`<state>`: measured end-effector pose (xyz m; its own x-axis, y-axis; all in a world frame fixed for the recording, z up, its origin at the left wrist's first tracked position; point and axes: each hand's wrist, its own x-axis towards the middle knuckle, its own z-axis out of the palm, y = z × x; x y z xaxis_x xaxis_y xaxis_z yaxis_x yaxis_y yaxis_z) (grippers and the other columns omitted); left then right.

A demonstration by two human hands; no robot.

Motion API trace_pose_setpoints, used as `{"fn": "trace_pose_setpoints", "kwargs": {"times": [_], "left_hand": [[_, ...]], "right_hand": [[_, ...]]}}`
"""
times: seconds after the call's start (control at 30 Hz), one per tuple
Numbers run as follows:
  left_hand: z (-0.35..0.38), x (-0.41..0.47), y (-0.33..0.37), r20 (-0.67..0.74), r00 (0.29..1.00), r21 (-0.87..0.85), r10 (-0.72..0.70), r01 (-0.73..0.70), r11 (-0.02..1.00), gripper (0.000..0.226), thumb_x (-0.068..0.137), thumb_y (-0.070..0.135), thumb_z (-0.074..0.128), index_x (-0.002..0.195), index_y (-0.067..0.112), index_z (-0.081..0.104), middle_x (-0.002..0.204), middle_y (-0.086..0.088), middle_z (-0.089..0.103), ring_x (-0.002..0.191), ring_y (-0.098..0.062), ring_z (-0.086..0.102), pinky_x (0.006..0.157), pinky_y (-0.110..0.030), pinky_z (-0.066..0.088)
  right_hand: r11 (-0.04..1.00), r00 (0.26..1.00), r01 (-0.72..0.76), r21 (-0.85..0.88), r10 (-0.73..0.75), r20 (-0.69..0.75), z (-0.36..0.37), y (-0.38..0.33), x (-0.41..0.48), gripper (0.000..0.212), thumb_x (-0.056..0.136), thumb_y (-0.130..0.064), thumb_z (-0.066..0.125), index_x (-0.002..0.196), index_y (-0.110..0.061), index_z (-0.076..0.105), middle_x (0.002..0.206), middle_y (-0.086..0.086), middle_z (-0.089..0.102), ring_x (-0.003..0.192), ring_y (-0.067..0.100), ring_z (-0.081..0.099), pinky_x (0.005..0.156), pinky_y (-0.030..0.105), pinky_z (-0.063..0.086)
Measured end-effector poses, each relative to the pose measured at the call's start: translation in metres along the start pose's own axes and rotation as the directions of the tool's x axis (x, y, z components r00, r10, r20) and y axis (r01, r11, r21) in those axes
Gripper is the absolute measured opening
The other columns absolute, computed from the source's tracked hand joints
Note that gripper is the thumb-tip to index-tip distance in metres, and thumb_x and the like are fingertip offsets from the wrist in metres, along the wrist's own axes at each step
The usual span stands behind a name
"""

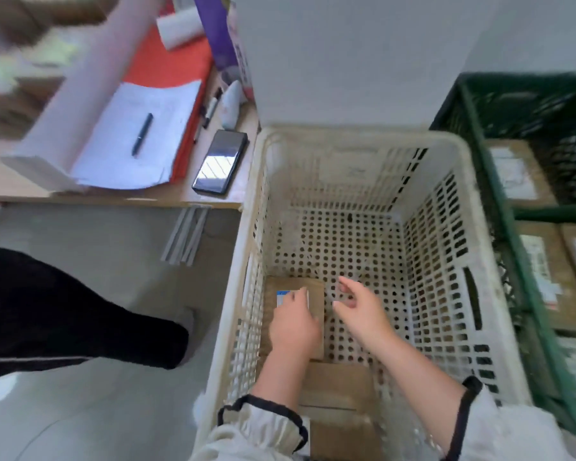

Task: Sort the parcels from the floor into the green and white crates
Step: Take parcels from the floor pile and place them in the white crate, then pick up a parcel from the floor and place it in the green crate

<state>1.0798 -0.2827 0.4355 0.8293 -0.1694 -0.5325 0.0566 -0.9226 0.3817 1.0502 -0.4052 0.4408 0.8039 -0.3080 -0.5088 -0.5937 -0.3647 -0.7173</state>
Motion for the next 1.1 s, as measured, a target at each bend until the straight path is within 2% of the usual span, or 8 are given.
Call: {"fn": "trace_pose_setpoints", "kwargs": {"times": [0.07, 0.23, 0.37, 0.47, 0.67, 0.83, 0.97, 1.1], "left_hand": [[-0.035, -0.010, 0.010, 0.005, 0.995, -0.016, 0.103, -0.103, 0.995, 0.051, 0.096, 0.025, 0.047, 0.145, 0.020, 0.033, 0.146, -0.003, 0.041, 0.129, -0.021, 0.045, 0.102, -0.037, 0.041], [-0.129, -0.045, 0.030, -0.160, 0.926, 0.003, 0.341, -0.345, 0.939, 0.051, 0.097, 0.032, 0.049, 0.145, 0.023, 0.035, 0.148, 0.003, 0.038, 0.133, -0.015, 0.038, 0.107, -0.030, 0.033], [-0.189, -0.070, 0.039, -0.376, 0.834, 0.051, 0.404, -0.416, 0.908, 0.052, 0.096, 0.033, 0.050, 0.145, 0.026, 0.036, 0.147, 0.007, 0.038, 0.131, -0.013, 0.040, 0.105, -0.029, 0.036], [-0.215, -0.092, 0.047, -0.448, 0.801, 0.041, 0.397, -0.425, 0.904, 0.051, 0.095, 0.033, 0.052, 0.144, 0.025, 0.038, 0.146, 0.007, 0.039, 0.125, -0.013, 0.047, 0.101, -0.030, 0.041], [-0.229, -0.137, 0.050, -0.539, 0.785, 0.019, 0.306, -0.352, 0.936, 0.051, 0.095, 0.036, 0.054, 0.143, 0.030, 0.038, 0.146, 0.012, 0.039, 0.126, -0.007, 0.044, 0.098, -0.025, 0.038], [-0.219, -0.204, 0.026, -0.653, 0.746, -0.081, 0.133, -0.244, 0.966, 0.051, 0.093, 0.037, 0.055, 0.141, 0.031, 0.040, 0.143, 0.014, 0.042, 0.127, -0.003, 0.041, 0.097, -0.018, 0.035], [-0.204, -0.270, -0.012, -0.732, 0.682, -0.142, -0.006, -0.144, 0.979, 0.051, 0.093, 0.036, 0.054, 0.142, 0.027, 0.041, 0.142, 0.012, 0.042, 0.128, -0.003, 0.039, 0.099, -0.016, 0.030], [-0.188, -0.352, -0.065, -0.788, 0.585, -0.239, -0.192, -0.002, 0.971, 0.050, 0.093, 0.032, 0.056, 0.141, 0.024, 0.043, 0.143, 0.008, 0.043, 0.131, -0.006, 0.038, 0.107, -0.019, 0.029]], "right_hand": [[0.998, 0.998, 0.052, -0.028, -0.052, -0.022, -0.019, -0.026, -0.013, 0.056, 0.091, -0.021, 0.059, 0.143, -0.024, 0.038, 0.139, 0.000, 0.048, 0.099, 0.020, 0.061, 0.079, 0.026, 0.052], [0.946, 0.948, 0.271, -0.178, -0.294, -0.121, -0.086, -0.098, -0.043, 0.060, 0.091, -0.028, 0.060, 0.145, -0.026, 0.034, 0.150, -0.003, 0.034, 0.136, 0.016, 0.034, 0.109, 0.031, 0.029], [0.891, 0.823, 0.439, -0.118, -0.451, -0.345, -0.143, -0.159, -0.068, 0.059, 0.089, -0.030, 0.061, 0.143, -0.026, 0.037, 0.148, -0.002, 0.038, 0.136, 0.017, 0.035, 0.109, 0.039, 0.031], [0.840, 0.766, 0.537, -0.084, -0.527, -0.369, -0.159, -0.189, -0.092, 0.055, 0.088, -0.031, 0.062, 0.140, -0.028, 0.041, 0.144, -0.006, 0.040, 0.132, 0.014, 0.038, 0.110, 0.042, 0.033], [0.772, 0.755, 0.635, -0.037, -0.629, -0.186, -0.153, -0.213, -0.129, 0.050, 0.089, -0.028, 0.062, 0.136, -0.027, 0.046, 0.139, -0.006, 0.045, 0.128, 0.013, 0.042, 0.109, 0.037, 0.035], [0.684, 0.684, 0.729, -0.030, -0.728, 0.036, -0.133, -0.225, -0.162, 0.046, 0.086, -0.024, 0.065, 0.131, -0.024, 0.052, 0.134, -0.005, 0.050, 0.117, 0.010, 0.047, 0.098, 0.026, 0.037], [0.605, 0.593, 0.796, 0.020, -0.786, 0.174, -0.098, -0.240, -0.199, 0.044, 0.086, -0.026, 0.065, 0.129, -0.023, 0.054, 0.130, -0.005, 0.052, 0.113, 0.008, 0.048, 0.098, 0.027, 0.041], [0.486, 0.436, 0.870, 0.087, -0.838, 0.327, -0.037, -0.254, -0.259, 0.043, 0.087, -0.029, 0.065, 0.128, -0.024, 0.055, 0.127, -0.006, 0.053, 0.111, 0.006, 0.049, 0.093, 0.023, 0.039]]}}
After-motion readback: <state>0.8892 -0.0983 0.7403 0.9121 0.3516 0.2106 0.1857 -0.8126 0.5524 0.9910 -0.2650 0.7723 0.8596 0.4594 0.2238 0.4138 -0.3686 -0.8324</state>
